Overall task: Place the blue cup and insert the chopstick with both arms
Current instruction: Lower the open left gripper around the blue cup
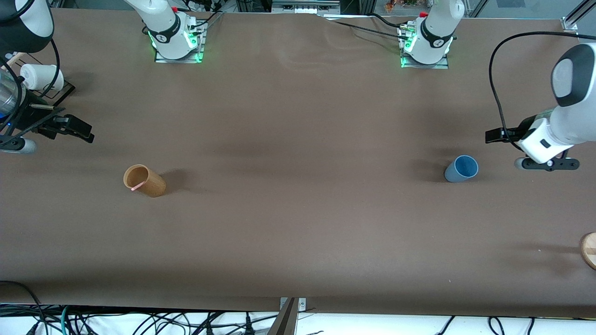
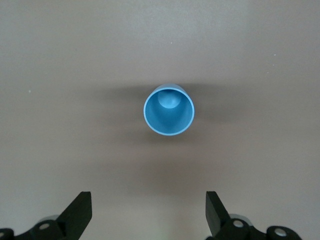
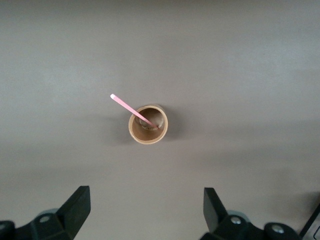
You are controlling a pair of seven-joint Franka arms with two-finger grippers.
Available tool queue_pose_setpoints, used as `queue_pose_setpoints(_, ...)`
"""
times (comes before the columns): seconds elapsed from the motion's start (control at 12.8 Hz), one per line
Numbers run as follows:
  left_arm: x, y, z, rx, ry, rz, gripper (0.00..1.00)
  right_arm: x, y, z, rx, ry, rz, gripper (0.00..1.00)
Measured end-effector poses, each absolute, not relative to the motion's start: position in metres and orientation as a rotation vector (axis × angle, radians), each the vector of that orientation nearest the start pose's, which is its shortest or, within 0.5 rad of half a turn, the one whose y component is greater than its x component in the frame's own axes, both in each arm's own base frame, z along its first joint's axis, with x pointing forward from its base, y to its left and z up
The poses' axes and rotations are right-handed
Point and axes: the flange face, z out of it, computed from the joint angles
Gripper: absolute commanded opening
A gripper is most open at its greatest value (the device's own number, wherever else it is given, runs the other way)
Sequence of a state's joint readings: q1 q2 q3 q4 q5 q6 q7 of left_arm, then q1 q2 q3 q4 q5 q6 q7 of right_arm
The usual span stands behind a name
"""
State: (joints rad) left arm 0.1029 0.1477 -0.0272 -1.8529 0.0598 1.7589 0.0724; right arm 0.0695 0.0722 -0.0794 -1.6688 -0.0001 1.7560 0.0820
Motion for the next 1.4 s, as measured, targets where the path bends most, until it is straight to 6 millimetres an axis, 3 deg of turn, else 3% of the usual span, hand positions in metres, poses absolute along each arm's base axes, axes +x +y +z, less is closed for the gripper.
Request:
queue_pose_setpoints(0.31,0.557,0.065,0.373,-3.098,0.055,0.311,1.00,0.587,-0.004,0.553,-3.143,0.144,-0.025,1.00)
queue_pose_setpoints(0.54,0.553,0.070,0.361,-3.102,0.075,0.305,1.00,0.587,-0.004,0.553,-3.143,0.144,-0.025,1.00)
queue_pose_setpoints(0.86,0.562,0.083,0.349,-3.108,0.122,0.205,1.00,0.587,-0.004,0.553,-3.143,0.144,-0.025,1.00)
queue_pose_setpoints(1.4,0.581,0.082,0.294,-3.112,0.162,0.116,1.00,0.587,-0.004,0.553,-3.144,0.143,-0.025,1.00)
